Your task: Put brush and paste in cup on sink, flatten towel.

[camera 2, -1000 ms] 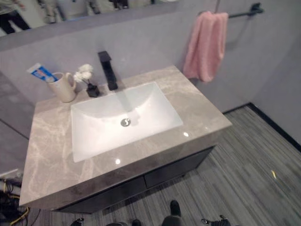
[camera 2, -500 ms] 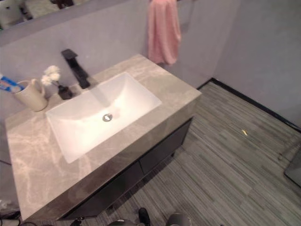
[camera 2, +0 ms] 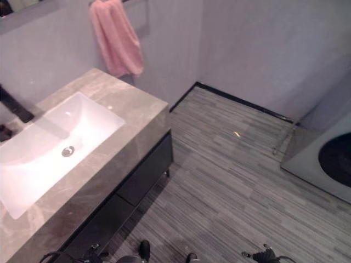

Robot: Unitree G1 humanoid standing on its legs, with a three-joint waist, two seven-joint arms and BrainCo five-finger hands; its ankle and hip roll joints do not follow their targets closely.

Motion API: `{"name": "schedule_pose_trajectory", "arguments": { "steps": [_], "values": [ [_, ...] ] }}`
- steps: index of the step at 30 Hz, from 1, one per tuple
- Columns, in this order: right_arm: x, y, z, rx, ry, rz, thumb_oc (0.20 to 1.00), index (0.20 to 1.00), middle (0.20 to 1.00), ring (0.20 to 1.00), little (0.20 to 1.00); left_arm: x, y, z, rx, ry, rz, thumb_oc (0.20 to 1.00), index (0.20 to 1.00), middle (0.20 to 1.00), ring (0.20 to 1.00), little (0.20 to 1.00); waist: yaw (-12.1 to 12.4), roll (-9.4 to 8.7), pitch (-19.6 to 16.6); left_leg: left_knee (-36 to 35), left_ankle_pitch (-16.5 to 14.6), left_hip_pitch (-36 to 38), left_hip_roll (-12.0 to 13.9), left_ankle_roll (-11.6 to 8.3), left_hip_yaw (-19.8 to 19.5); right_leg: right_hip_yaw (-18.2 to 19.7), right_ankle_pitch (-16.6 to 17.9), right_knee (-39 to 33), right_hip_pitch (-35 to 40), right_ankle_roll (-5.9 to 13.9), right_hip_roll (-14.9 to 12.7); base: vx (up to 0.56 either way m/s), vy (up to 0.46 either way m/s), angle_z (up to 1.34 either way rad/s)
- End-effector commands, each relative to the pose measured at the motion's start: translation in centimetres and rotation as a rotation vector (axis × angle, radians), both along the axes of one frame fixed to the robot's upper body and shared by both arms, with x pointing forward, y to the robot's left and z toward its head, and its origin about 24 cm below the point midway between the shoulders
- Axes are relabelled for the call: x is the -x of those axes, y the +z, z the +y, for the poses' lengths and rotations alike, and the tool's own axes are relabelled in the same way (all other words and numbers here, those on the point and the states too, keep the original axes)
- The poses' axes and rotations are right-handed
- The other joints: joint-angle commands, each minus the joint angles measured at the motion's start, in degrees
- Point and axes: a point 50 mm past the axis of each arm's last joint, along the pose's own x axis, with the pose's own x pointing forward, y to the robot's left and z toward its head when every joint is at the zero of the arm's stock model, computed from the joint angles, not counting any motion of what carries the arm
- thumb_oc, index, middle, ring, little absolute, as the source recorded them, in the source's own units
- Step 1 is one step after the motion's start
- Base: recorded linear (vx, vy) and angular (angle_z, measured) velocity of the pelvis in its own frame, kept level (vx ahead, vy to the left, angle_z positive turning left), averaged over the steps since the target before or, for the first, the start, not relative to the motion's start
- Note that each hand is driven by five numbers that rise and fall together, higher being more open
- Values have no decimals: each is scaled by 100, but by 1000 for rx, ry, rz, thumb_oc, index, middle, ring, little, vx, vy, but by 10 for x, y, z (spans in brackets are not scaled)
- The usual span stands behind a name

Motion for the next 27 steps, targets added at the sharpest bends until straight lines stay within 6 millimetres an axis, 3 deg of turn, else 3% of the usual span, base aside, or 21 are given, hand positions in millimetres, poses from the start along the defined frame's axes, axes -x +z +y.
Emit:
{"name": "schedule_pose_trajectory", "arguments": {
  "steps": [1, 2, 6, 8, 15, 16, 17, 18, 19, 22, 24, 27],
  "values": [
    [-5, -1, 6, -5, 84, 21, 1000, 1000, 1000, 1000, 1000, -12, 3, 5, -22, 25, -31, 1000, 1000, 1000, 1000, 1000, 239, 51, 155, -306, -193, 59, -689, 420, -274, 265, 172, -405, 5, 514, 239, 15, -71, -111],
    [-3, -5, 13, -30, 98, 32, 1000, 1000, 1000, 1000, 1000, -8, 2, 3, -15, 20, -18, 1000, 1000, 1000, 1000, 1000, 251, 64, 85, -385, -196, 142, -638, 460, -146, 412, 232, -507, 47, 522, 279, 39, -18, -90],
    [6, -10, 18, -61, 72, 48, 1000, 1000, 1000, 1000, 1000, -3, -2, -7, 12, -19, 19, 1000, 1000, 1000, 1000, 1000, 163, 92, 20, -383, -292, 282, -587, 519, 148, 347, 236, -711, 245, 524, 241, 34, 48, -22],
    [7, -12, 24, -77, 79, 54, 1000, 1000, 1000, 1000, 1000, 1, -4, -10, 29, -9, 29, 1000, 1000, 1000, 1000, 1000, 118, 108, -29, -353, -458, 406, -583, 604, 392, 497, 318, -766, 306, 625, 206, 33, 191, -8],
    [2, -15, 35, -96, 121, 64, 1000, 1000, 1000, 1000, 1000, -11, -2, -16, 29, -110, 4, 1000, 1000, 1000, 1000, 1000, 159, 108, -55, -426, -667, 676, -498, 819, 1047, 970, 502, -514, 84, 810, 149, -14, 155, -87],
    [0, -16, 39, -99, 136, 67, 1000, 1000, 1000, 1000, 1000, -18, 1, -14, 25, -120, -20, 1000, 1000, 1000, 1000, 1000, 219, 105, -3, -428, -720, 743, -453, 857, 1209, 673, 427, -239, -1, 837, 105, -63, 46, -68],
    [-2, -17, 42, -99, 142, 66, 1000, 1000, 1000, 1000, 1000, -25, 3, -13, 20, -122, -39, 1000, 1000, 1000, 1000, 1000, 322, 119, 51, -427, -733, 751, -393, 836, 1336, 57, 332, 61, -76, 843, -8, -64, 46, -85],
    [-2, -17, 42, -99, 143, 66, 1000, 1000, 1000, 1000, 1000, -25, 3, -13, 20, -122, -39, 1000, 1000, 1000, 1000, 1000, 318, 116, 41, -426, -727, 735, -396, 837, 1333, 54, 332, 68, -93, 843, -12, -90, -5, -101],
    [-3, -18, 47, -112, 144, 68, 1000, 1000, 1000, 1000, 1000, -33, 6, -10, 9, -133, -56, 1000, 1000, 1000, 1000, 1000, 301, 144, 74, -416, -698, 716, -345, 801, 1422, -596, 104, 532, -126, 793, -126, -47, -24, -85],
    [0, -21, 54, -139, 157, 77, 1000, 1000, 1000, 1000, 1000, -33, 7, -6, -4, -121, -50, 1000, 1000, 1000, 1000, 1000, 201, 80, 48, -430, -694, 756, -340, 814, 1484, -542, -29, 712, -107, 726, 10, -1, -66, -18],
    [8, -24, 54, -139, 149, 117, 1000, 1000, 1000, 1000, 1000, -26, 4, -4, -2, -110, -14, 1000, 1000, 1000, 1000, 1000, 276, -4, -17, -375, -712, 763, -335, 767, 1594, -691, -53, 289, 63, 560, 100, 64, -191, -13],
    [14, -26, 55, -152, 117, 121, 1000, 1000, 1000, 1000, 1000, -26, 4, -4, -21, -131, 0, 1000, 1000, 1000, 1000, 1000, 242, -28, -56, -305, -727, 800, -297, 695, 1573, -528, -67, 25, 238, 478, 255, 89, -154, -18]
  ]
}}
